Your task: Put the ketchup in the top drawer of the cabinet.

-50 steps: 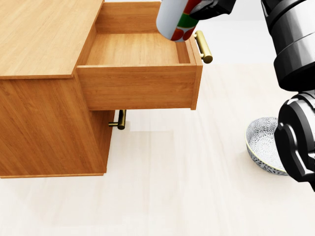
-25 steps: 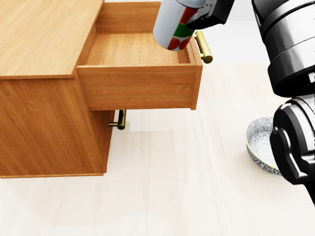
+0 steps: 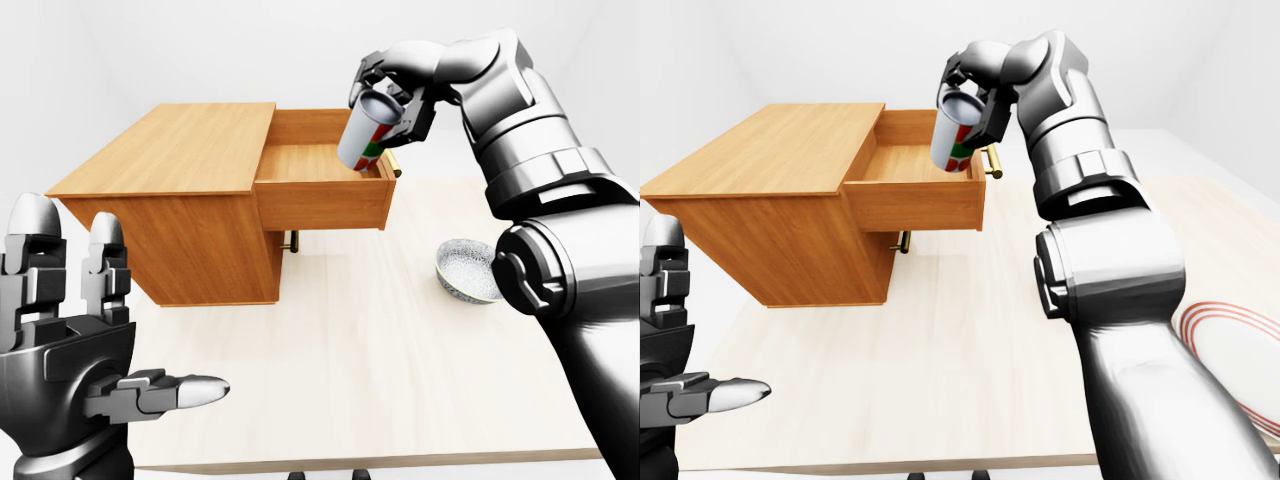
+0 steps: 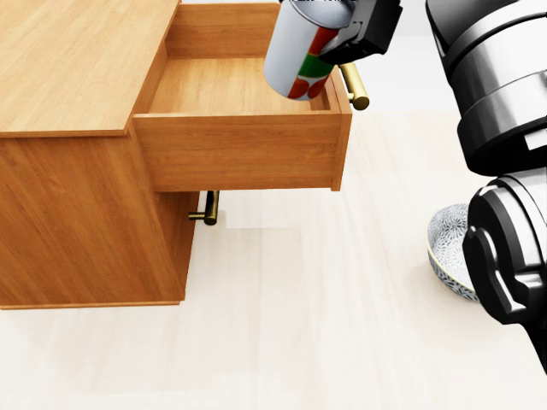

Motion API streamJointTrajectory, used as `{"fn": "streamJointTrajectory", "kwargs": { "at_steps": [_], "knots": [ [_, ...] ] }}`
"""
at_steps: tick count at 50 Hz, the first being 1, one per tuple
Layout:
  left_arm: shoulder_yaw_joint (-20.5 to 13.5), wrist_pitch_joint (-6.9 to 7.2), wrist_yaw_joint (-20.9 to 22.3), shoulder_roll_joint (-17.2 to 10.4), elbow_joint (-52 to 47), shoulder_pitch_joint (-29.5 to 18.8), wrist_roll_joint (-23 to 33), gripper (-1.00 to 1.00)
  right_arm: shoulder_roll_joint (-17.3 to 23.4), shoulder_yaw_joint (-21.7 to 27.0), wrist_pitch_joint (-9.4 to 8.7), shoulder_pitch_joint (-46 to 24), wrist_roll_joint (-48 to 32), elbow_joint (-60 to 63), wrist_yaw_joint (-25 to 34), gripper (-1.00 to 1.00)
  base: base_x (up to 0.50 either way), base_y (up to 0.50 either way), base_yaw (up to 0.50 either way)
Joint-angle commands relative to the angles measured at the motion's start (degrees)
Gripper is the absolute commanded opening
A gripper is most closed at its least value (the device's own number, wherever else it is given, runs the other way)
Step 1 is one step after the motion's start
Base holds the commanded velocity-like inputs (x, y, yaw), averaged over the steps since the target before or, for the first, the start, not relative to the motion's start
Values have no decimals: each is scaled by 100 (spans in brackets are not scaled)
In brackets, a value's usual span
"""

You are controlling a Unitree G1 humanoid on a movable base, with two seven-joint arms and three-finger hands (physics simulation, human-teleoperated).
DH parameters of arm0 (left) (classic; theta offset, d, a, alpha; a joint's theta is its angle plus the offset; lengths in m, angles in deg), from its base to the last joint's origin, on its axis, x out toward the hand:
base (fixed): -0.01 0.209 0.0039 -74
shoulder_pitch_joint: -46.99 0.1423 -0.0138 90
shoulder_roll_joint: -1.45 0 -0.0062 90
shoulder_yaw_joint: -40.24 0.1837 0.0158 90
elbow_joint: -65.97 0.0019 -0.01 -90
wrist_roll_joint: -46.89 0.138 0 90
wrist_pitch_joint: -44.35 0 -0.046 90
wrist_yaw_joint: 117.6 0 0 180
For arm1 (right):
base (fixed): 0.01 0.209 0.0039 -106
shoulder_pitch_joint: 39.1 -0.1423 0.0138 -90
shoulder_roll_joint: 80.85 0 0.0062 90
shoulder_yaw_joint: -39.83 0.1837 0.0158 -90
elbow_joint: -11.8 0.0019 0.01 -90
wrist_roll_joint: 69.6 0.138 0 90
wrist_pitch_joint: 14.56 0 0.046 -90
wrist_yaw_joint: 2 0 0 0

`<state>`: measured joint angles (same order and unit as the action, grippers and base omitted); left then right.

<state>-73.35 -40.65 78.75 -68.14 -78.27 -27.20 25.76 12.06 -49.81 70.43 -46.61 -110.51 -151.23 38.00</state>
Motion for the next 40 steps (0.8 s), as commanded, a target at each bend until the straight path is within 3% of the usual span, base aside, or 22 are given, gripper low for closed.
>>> {"fn": "streamJointTrajectory", "kwargs": {
  "at_steps": [1, 40],
  "knots": [
    [-13, 0, -1, -7, 10, -13, -15, 100, -30, 67, 0, -8, -104, 11, 0, -100, 0, 0, 0],
    [-85, 0, -4, -16, -31, -26, -87, 100, -295, 22, 0, 302, -120, -39, 0, -100, 0, 0, 0]
  ]
}}
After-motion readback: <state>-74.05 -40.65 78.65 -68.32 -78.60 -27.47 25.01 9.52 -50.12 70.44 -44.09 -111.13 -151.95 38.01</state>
